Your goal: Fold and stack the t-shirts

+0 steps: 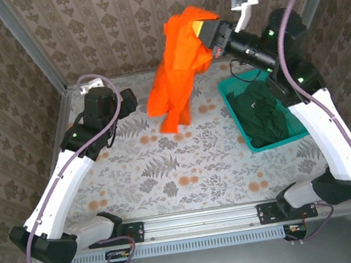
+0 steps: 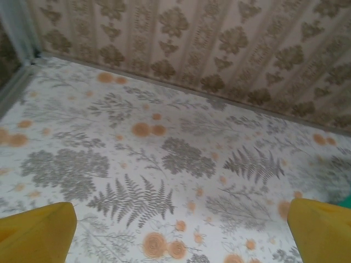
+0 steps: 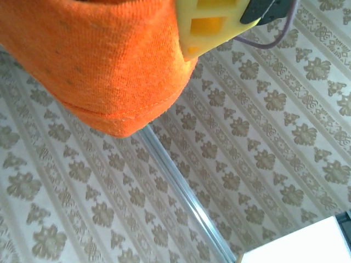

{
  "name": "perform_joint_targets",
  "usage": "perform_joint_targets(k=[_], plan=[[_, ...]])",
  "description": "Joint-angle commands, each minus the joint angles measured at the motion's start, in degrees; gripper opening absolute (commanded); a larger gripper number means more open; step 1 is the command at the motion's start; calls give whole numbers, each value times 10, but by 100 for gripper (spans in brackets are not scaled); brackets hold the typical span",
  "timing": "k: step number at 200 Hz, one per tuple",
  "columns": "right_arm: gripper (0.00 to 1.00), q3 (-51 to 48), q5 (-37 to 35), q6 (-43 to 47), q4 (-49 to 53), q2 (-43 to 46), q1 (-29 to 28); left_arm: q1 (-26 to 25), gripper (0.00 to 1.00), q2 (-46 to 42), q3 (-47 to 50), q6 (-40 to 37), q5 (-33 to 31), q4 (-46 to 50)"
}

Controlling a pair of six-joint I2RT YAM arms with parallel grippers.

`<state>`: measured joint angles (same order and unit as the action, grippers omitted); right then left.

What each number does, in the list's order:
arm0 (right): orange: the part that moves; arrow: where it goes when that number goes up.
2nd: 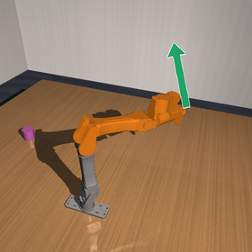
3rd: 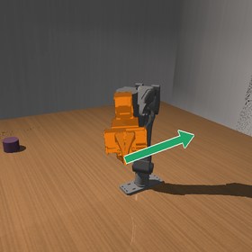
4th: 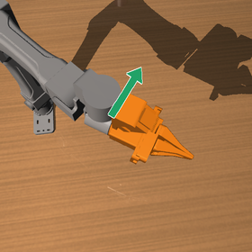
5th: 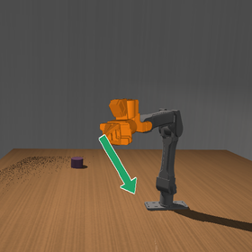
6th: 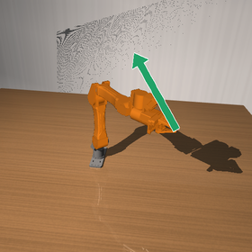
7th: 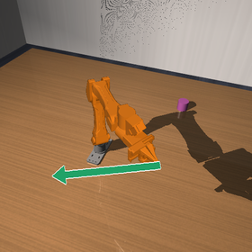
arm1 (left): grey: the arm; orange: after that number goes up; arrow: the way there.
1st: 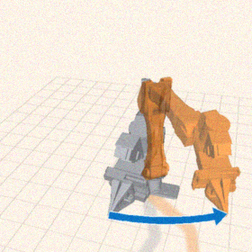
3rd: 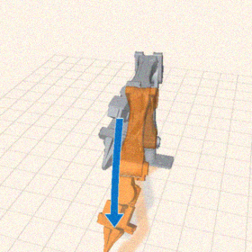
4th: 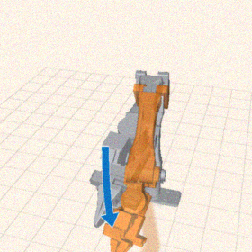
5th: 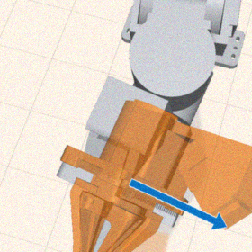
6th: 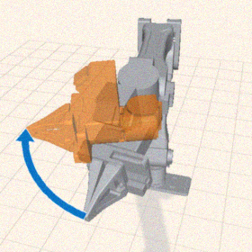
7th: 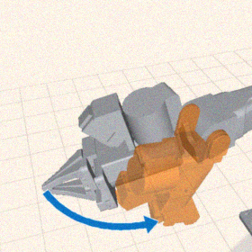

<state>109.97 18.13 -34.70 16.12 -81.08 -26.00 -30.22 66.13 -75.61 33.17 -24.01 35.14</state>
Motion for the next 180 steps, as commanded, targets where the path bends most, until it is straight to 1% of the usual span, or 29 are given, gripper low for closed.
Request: perform_joint_targets(k=[1,7,11,14,19,27,32,43,52,56,64,77,92,113,137,143,146,156,180], plan=[[4,-5,-68,10,98,-69,-9,12,100,-19,8,56,-94,83],[8,-7,-68,16,121,-90,-10,17,100,-22,11,66,-99,102],[12,-5,-66,22,138,-107,-10,22,100,-22,14,72,-100,113],[17,0,-66,27,158,-119,-11,24,100,-23,15,76,-100,121],[29,12,-64,36,199,-142,-11,28,100,-23,18,84,-99,133],[53,42,-61,54,267,-184,-9,32,100,-25,27,90,-92,146],[61,66,-60,68,314,-209,-8,35,100,-25,33,93,-85,152],[68,116,-88,96,413,-256,-5,37,100,-25,49,100,-66,157],[72,117,-114,108,446,-265,-2,37,100,-22,67,98,-36,154],[74,104,-120,110,445,-259,1,53,100,-19,73,100,-24,154],[78,62,-129,104,424,-235,10,56,100,-11,87,100,7,150],[85,-32,-134,81,368,-180,33,59,99,10,107,96,64,144],[87,-130,-131,54,325,-128,67,57,97,37,120,98,114,143],[86,-225,-130,56,323,-97,98,52,97,65,139,94,153,129],[83,-325,-163,79,318,-66,108,44,96,108,159,75,219,110],[83,-347,-170,83,314,-58,110,44,96,122,159,74,228,115],[83,-358,-171,84,310,-55,110,28,96,128,160,74,232,116],[81,-389,-172,89,301,-47,114,19,94,149,162,70,245,116],[73,-432,-162,99,281,-50,113,-2,94,188,159,73,260,112]])
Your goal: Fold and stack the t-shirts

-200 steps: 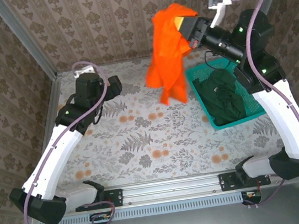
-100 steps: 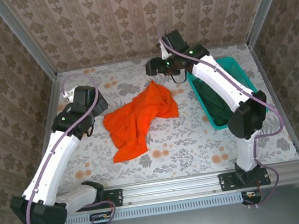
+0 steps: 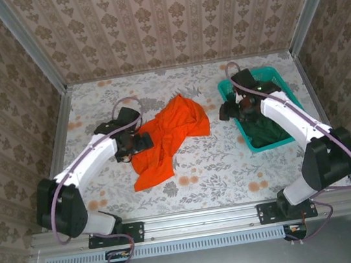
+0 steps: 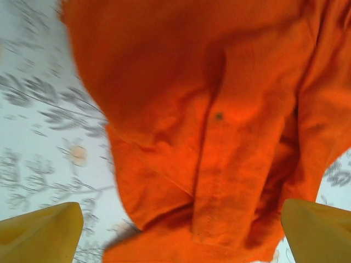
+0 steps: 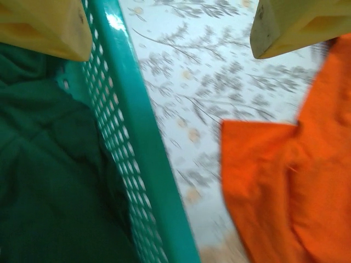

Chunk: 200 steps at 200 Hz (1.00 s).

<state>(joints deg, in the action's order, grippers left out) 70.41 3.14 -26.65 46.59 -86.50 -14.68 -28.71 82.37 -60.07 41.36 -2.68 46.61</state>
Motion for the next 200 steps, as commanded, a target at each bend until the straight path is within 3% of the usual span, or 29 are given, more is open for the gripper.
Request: perform_joint_targets(k=[1,36,91,119,163,200], plan=[[73,-38,-12,19,-25,4,0,-17,94,27,4,-9,47,-3],[61,-59,-52,47,-29,-24,-1,-54,91,84,-1,-13,67,-42],[16,-21,-116,92,-48,-71,10,-64,73,109,-3,-51,71,-38],[2,29,-131,133,-73,-95,40,-52,70,106,-19,-93,70,-13],[0,115,-158,227,-110,-165,80,-38,78,93,-37,-167,62,0],[0,193,-168,261,-92,-236,120,-16,79,92,-32,-203,75,-5]])
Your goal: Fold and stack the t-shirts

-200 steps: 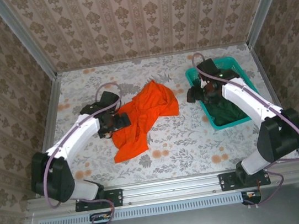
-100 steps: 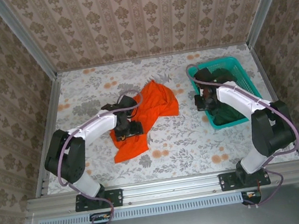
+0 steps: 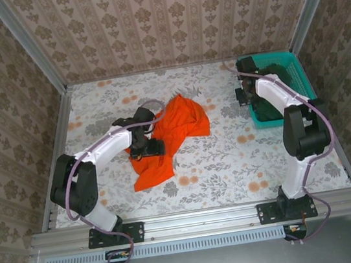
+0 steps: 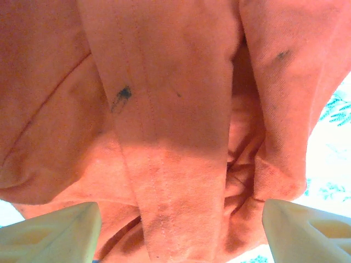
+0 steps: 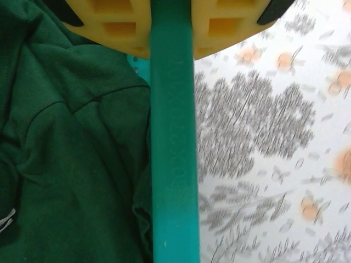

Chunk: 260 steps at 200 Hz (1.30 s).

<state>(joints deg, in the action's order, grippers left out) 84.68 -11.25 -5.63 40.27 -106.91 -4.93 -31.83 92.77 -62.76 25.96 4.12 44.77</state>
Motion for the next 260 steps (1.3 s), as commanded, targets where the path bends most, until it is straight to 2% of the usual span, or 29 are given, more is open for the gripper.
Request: perform_joint_targets(k=[1,16,28,37,54,61,115,148,208,260], plan=[[0,52,-25,52,-29,-33,23,17,79,-13,-6,-49,8,13],[0,73,-28,66,-32,-51,38,29,81,-9,-17,-58,8,16],[0,92,-25,76,-35,-68,50,38,89,-4,-23,-66,12,11],[0,110,-25,81,-34,-84,58,46,91,2,-27,-69,13,10],[0,163,-24,74,-8,-122,71,53,92,22,-49,-61,13,43],[0,183,-23,72,-3,-136,74,72,92,23,-49,-57,15,50],[0,291,-21,85,18,-221,84,74,92,-12,1,-45,32,23],[0,292,-24,110,8,-230,84,68,91,-10,14,-55,68,-4],[0,282,-28,182,1,-230,91,43,87,5,13,-69,88,-11],[1,292,-42,158,7,-229,100,43,81,22,16,-72,77,-2]])
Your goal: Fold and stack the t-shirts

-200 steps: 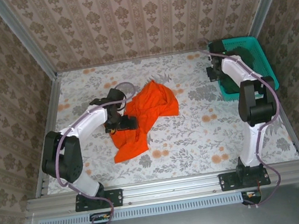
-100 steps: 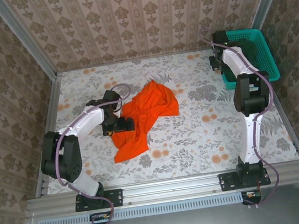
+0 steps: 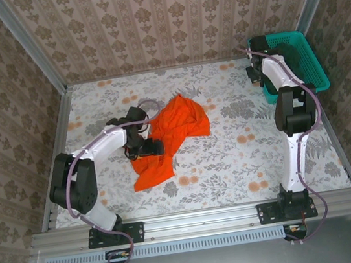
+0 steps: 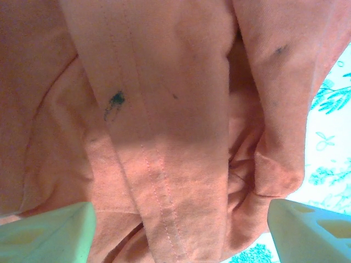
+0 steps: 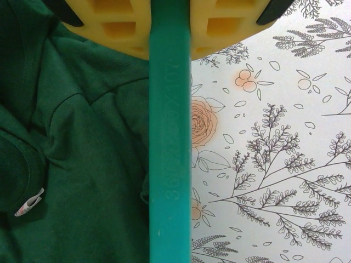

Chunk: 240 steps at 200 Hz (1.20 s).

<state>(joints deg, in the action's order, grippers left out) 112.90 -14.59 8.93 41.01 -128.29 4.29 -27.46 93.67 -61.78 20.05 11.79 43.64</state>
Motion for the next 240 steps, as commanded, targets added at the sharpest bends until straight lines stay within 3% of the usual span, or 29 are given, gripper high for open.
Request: perform_joint_targets(k=[1,60,115,125,163,180,209,225,240], plan=[[1,10,-8,12,0,-15,8,0,81,13,7,-13,0,10],[9,11,-29,-9,6,-13,12,0,76,23,4,-19,0,12],[66,-22,2,-69,-21,54,-5,0,71,27,-7,-30,-8,21],[71,-34,6,-85,-29,76,-10,0,67,30,-7,-33,-3,22],[74,-73,11,-140,-54,163,-29,-4,57,27,-6,-44,5,23],[74,-90,21,-167,-61,205,-45,-5,44,24,-4,-48,5,22],[73,-149,122,-219,-76,268,-91,-5,25,24,-5,-50,8,15],[72,-201,163,-263,-83,291,-127,-5,25,24,-5,-47,12,8],[72,-252,176,-293,-84,309,-168,-6,35,25,-6,-44,10,10]])
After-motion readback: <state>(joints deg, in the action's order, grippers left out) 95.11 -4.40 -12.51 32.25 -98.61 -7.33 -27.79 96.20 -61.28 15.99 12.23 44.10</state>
